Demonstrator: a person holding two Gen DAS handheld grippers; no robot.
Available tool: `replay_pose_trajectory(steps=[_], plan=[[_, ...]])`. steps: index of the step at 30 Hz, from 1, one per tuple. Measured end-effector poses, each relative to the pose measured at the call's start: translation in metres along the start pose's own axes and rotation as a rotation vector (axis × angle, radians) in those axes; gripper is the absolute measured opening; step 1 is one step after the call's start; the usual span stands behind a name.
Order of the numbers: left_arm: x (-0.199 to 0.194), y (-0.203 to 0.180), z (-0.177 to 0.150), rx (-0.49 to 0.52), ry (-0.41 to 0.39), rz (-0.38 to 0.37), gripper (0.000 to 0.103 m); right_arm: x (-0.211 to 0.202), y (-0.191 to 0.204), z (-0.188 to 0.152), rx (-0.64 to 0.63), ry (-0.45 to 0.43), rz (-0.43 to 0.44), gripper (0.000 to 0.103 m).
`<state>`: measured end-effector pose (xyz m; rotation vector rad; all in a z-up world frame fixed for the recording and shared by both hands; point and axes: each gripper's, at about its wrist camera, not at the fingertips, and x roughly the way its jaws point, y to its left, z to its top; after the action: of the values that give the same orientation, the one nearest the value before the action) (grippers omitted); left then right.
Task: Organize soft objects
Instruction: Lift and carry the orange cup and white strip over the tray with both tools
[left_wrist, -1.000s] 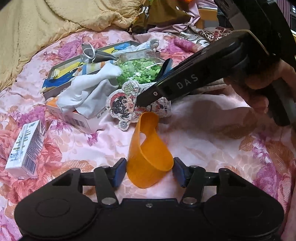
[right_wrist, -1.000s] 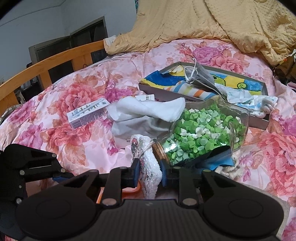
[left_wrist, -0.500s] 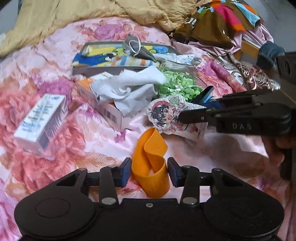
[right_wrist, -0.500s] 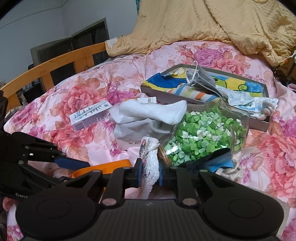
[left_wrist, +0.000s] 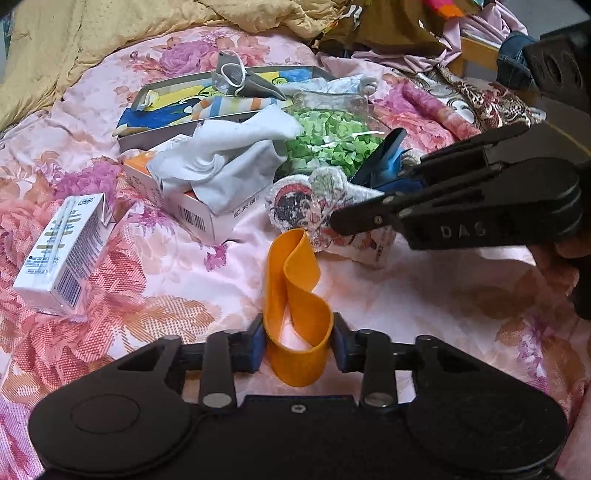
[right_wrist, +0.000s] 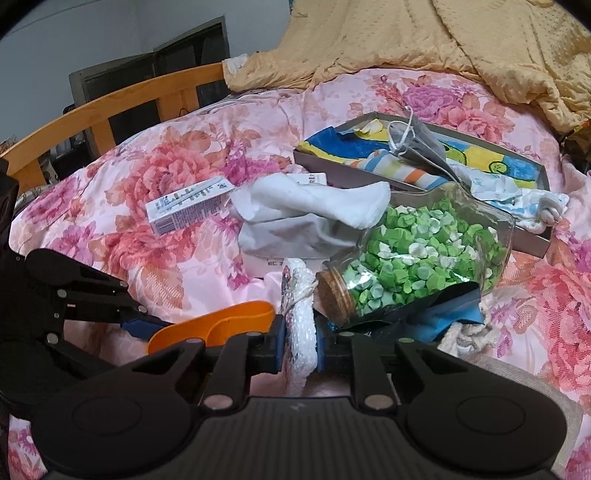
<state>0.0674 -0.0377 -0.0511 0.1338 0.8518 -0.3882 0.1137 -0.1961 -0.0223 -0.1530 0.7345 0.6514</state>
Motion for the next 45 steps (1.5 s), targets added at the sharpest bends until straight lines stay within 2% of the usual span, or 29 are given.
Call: replay_pose_trajectory(steps=[8, 14, 21, 30, 40, 45], plan=[[-0.009, 0.003, -0.001, -0.065, -0.04, 0.007, 0.018, -0.006, 0.007, 0.0, -0.031, -0.014, -0.01, 0.012], [-0.024, 0.001, 0.004, -0.143, -0.075, 0.032, 0.017, -0.03, 0.006, 0.003, -0.011, -0.105, -0.037, 0.012], [-0.053, -0.013, 0.013, -0.173, -0.183, 0.063, 0.017, -0.06, -0.006, 0.008, 0.054, -0.237, -0.046, 0.012], [-0.079, -0.022, 0.035, -0.241, -0.34, 0.099, 0.017, -0.084, -0.017, 0.014, 0.112, -0.353, -0.092, 0.012], [-0.068, -0.015, 0.081, -0.291, -0.437, 0.114, 0.017, -0.095, -0.038, 0.024, 0.131, -0.427, -0.185, 0.012], [-0.05, -0.01, 0.106, -0.308, -0.454, 0.106, 0.017, -0.09, -0.054, 0.028, 0.164, -0.438, -0.228, 0.012]])
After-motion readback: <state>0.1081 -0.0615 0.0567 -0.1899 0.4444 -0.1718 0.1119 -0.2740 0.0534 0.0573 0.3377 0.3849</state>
